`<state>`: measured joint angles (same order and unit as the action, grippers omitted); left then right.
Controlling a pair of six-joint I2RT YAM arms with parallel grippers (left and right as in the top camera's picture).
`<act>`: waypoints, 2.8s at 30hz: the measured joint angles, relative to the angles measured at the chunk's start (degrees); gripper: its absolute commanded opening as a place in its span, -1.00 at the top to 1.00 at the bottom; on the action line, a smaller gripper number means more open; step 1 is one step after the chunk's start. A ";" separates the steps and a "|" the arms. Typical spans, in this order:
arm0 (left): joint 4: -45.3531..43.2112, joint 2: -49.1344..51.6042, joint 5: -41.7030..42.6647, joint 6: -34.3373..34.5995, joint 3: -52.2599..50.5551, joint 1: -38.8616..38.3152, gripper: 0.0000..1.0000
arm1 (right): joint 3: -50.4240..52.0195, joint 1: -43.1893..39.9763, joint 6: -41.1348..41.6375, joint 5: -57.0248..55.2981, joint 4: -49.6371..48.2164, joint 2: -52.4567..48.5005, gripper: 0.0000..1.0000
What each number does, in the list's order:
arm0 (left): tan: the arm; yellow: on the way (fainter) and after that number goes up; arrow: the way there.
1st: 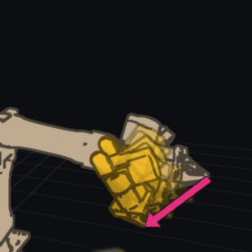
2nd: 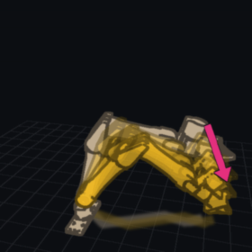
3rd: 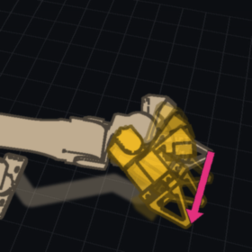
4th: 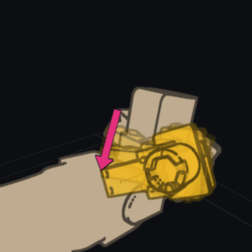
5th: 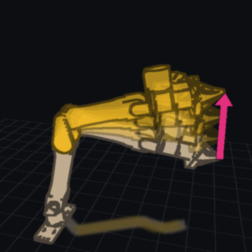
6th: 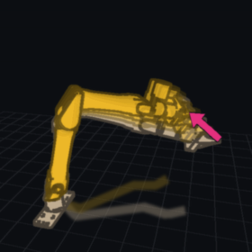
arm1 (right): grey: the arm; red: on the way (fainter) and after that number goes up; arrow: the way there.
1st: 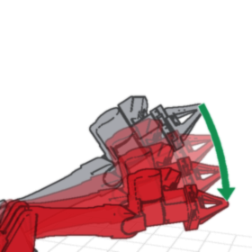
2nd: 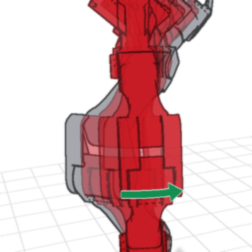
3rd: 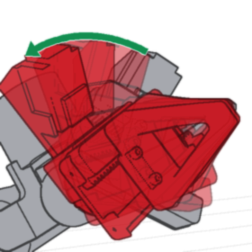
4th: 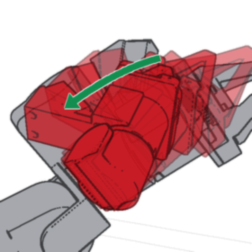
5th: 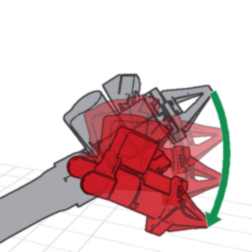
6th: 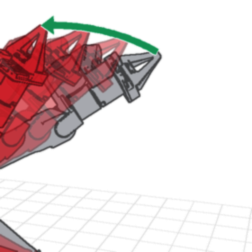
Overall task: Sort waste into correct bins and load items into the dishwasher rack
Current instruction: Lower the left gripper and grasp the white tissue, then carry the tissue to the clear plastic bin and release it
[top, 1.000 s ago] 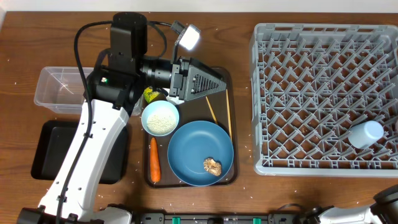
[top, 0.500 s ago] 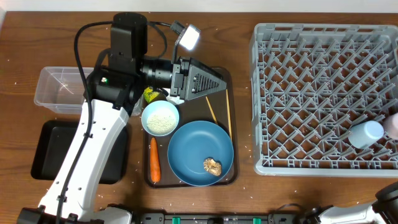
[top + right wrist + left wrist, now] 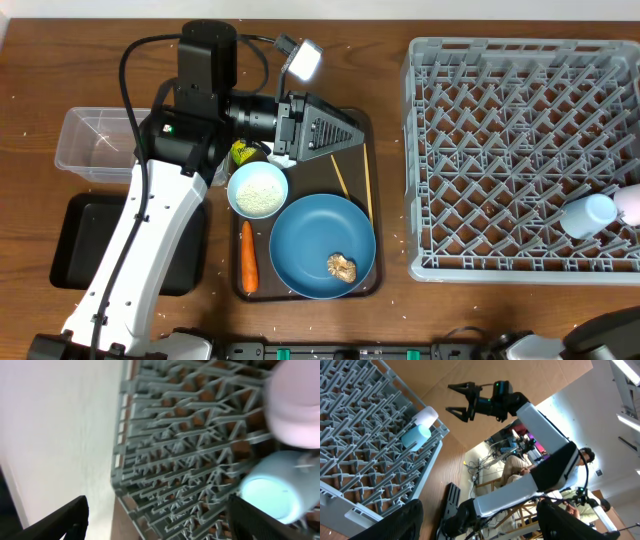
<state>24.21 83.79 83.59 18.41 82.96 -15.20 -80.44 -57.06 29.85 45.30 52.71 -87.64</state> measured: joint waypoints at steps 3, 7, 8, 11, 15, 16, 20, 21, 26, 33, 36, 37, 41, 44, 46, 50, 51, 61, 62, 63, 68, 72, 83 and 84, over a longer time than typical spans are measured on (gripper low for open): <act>0.00 0.00 -1.16 0.00 0.00 0.00 -0.41 | 0.00 2.56 -2.25 0.22 1.60 3.19 -0.50; 4.22 -0.02 -8.61 -0.15 0.11 0.00 -0.27 | -0.02 6.58 -7.08 0.20 6.60 9.18 -0.43; 6.49 -0.02 -11.61 -0.35 0.11 0.00 -0.24 | -0.07 7.96 -8.35 -0.17 8.07 10.82 -0.42; 17.94 -0.02 -27.65 -0.35 0.28 -0.04 -0.11 | -0.11 12.33 -11.93 -2.75 11.87 15.32 -0.43; 28.76 -0.02 -49.55 -0.48 0.07 -0.17 -0.11 | -0.17 19.58 -15.93 -8.61 14.99 19.21 -0.47; 29.94 -0.02 -53.79 -0.50 0.07 -0.17 -0.11 | -0.17 21.33 -16.76 -9.51 15.43 19.63 -0.49; 30.71 0.02 -67.71 -2.08 0.07 -0.15 -0.11 | -0.15 29.64 -20.59 -12.09 16.76 20.02 -0.55; 30.01 0.13 -69.75 -2.47 0.04 -0.17 -0.11 | -0.15 31.32 -21.24 -12.39 16.79 19.98 -0.55; 23.76 3.76 -78.53 -4.33 -0.61 -0.17 -0.12 | -0.15 40.33 -23.12 -14.32 16.76 19.98 -0.60; 14.71 15.65 -82.79 -9.20 -1.75 -0.17 -0.12 | -0.15 43.23 -23.10 -16.85 18.45 19.98 -0.61; 11.78 19.39 -82.97 -11.04 -1.99 -0.24 -0.13 | -0.15 43.23 -23.10 -17.14 19.45 19.98 -0.61; 11.08 20.28 -82.97 -11.43 -1.99 -0.28 -0.12 | -0.15 43.23 -23.10 -17.35 19.61 19.98 -0.62; 8.98 24.48 -83.03 -12.70 -1.99 -0.85 -0.12 | -0.15 43.23 -23.10 -18.16 19.82 19.98 -0.62; 7.98 27.56 -83.17 -12.94 -1.99 -1.77 -0.12 | -0.15 43.23 -23.06 -18.40 19.89 19.98 -0.63; 6.93 29.75 -83.17 -13.07 -1.99 -2.47 -0.12 | -0.15 43.23 -23.06 -18.51 19.91 19.98 -0.63; 5.70 32.76 -83.14 -13.35 -1.99 -3.21 -0.12 | -0.15 43.23 -23.06 -18.75 20.15 19.98 -0.63; 5.62 33.18 -83.17 -13.38 -1.99 -3.21 -0.10 | -0.15 43.23 -23.06 -18.80 20.22 19.98 -0.63; 6.84 33.77 -83.56 -13.99 -1.99 -3.34 0.85 | -0.15 43.23 -23.06 -18.88 20.39 19.98 -0.63; 7.76 33.46 -83.58 -13.97 -1.99 -3.48 0.85 | -0.15 43.23 -23.06 -18.93 20.41 19.98 -0.63; 8.39 33.20 -83.60 -13.99 -1.99 -3.56 0.85 | -0.15 43.23 -23.06 -18.93 20.44 19.98 -0.63; 11.67 27.28 -83.60 -13.99 -1.99 -4.55 0.84 | -0.15 43.23 -23.06 -19.04 20.50 19.98 -0.63; 13.31 19.80 -83.60 -13.97 -1.97 -5.29 0.88 | -0.15 43.23 -23.06 -19.06 20.50 19.98 -0.63; 14.53 14.10 -83.60 -13.99 -1.90 -5.38 0.85 | -0.15 43.23 -23.06 -19.45 20.37 19.98 -0.63; 14.53 14.14 -83.60 -13.99 -1.90 -5.51 0.82 | -0.15 43.23 -23.06 -19.47 20.37 19.98 -0.63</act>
<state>38.74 97.93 -0.01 4.43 81.06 -20.71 -80.60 -13.82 6.79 25.82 73.08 -67.66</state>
